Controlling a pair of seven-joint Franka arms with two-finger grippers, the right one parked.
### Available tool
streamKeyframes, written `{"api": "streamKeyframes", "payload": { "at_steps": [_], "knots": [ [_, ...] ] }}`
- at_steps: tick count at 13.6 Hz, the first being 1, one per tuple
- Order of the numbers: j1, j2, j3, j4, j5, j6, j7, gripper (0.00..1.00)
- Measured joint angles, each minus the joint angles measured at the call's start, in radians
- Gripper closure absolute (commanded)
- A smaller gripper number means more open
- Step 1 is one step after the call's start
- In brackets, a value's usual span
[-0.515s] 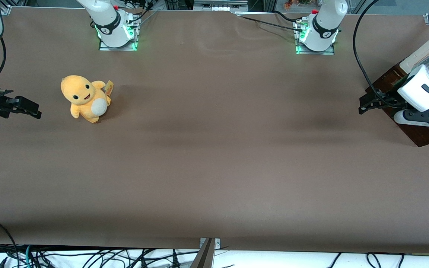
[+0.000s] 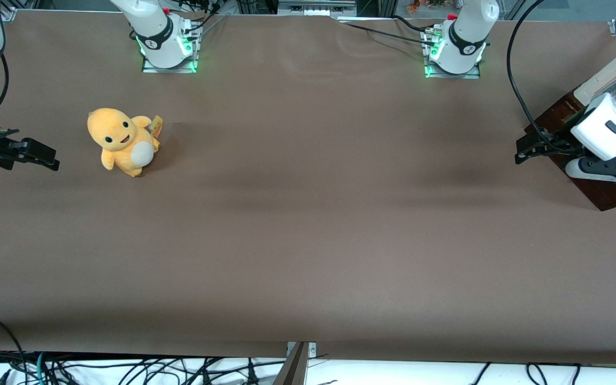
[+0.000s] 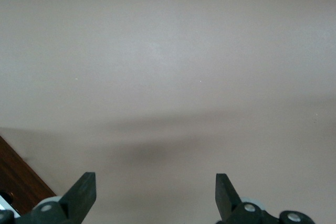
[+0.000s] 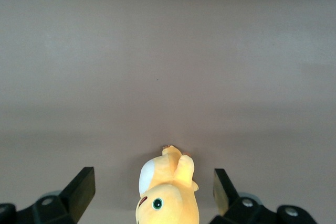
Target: Open lower drawer with left arm only
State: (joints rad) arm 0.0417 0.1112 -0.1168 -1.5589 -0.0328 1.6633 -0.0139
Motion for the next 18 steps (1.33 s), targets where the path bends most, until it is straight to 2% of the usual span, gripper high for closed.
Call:
{"api": "streamKeyframes", "payload": {
  "at_steps": [16,18],
  "knots": [
    [0.01,0.018,0.01,0.0,0.001,-0.069,0.0,0.0],
    [0.015,0.018,0.012,0.0,0.056,-0.096,0.0,0.0]
  ]
}}
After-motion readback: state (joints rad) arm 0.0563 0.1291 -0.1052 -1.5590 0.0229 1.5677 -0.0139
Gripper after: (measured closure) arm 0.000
